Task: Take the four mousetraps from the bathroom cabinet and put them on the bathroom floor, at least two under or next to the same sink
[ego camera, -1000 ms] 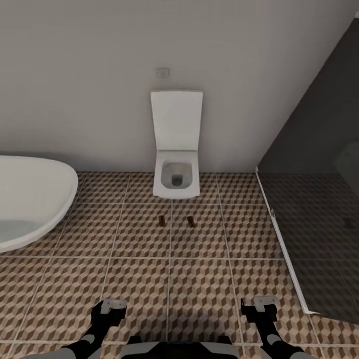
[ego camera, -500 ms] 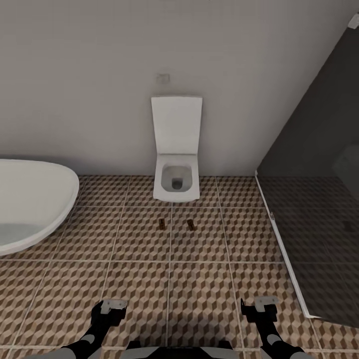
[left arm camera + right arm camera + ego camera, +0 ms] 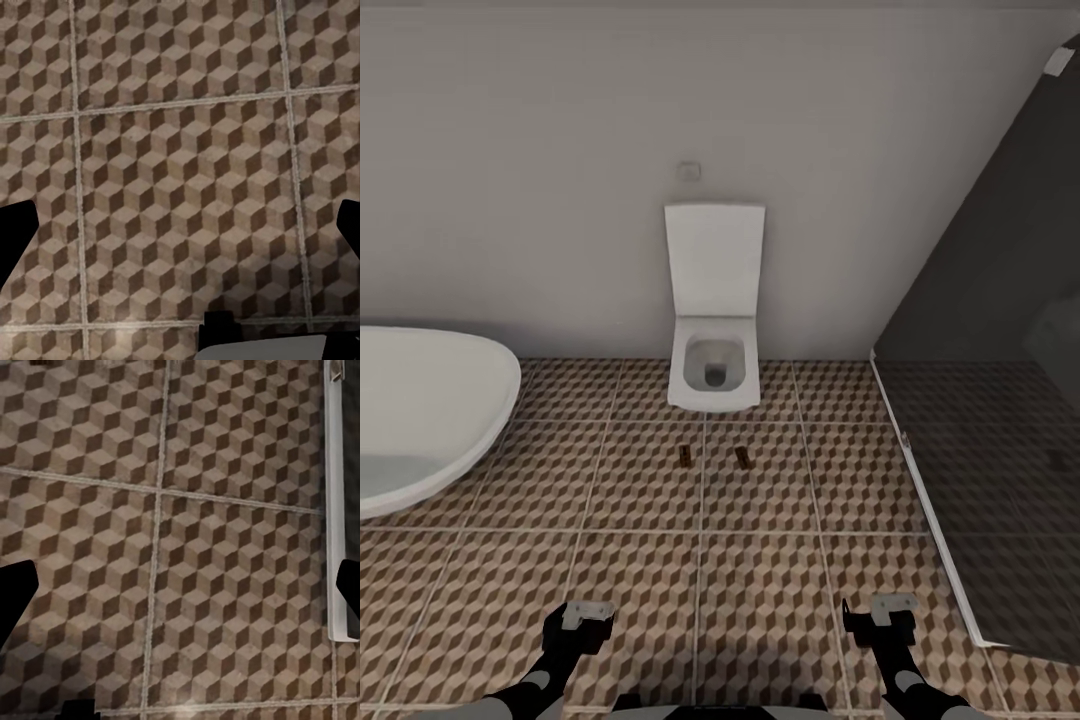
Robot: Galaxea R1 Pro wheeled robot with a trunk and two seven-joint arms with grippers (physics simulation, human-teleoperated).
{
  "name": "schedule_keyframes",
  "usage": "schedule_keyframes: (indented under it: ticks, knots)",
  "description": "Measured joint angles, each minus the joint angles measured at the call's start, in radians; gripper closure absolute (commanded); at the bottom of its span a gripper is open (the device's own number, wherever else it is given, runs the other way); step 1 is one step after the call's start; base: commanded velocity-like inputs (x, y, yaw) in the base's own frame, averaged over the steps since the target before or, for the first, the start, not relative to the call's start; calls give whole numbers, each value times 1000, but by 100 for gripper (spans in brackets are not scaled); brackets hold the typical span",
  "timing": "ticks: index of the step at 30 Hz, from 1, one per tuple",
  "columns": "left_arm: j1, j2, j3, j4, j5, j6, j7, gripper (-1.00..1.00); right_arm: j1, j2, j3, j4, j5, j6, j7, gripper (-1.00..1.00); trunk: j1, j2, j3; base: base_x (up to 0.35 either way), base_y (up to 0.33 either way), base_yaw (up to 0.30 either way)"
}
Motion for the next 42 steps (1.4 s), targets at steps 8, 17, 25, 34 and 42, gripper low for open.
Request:
schedule_keyframes:
  ticks: [8, 17, 25, 34, 42]
  knots:
    - [0, 0, 0, 0, 0, 1, 0, -100, 0, 0, 0, 0, 0, 0, 0, -100, 0, 0, 13, 0, 0, 0]
    - [0, 0, 0, 0, 0, 1, 0, -100, 0, 2, 0, 0, 0, 0, 0, -100, 0, 0, 28, 0, 0, 0]
    - [0, 0, 0, 0, 0, 1, -1, -100, 1, 3, 0, 0, 0, 0, 0, -100, 0, 0, 41, 0, 0, 0]
    - [0, -1, 0, 0, 0, 1, 0, -100, 2, 3, 0, 0, 0, 0, 0, -100, 0, 0, 55, 0, 0, 0]
    - [0, -1, 0, 0, 0, 1, -1, -100, 2, 3, 0, 0, 0, 0, 0, -100, 0, 0, 68, 0, 0, 0]
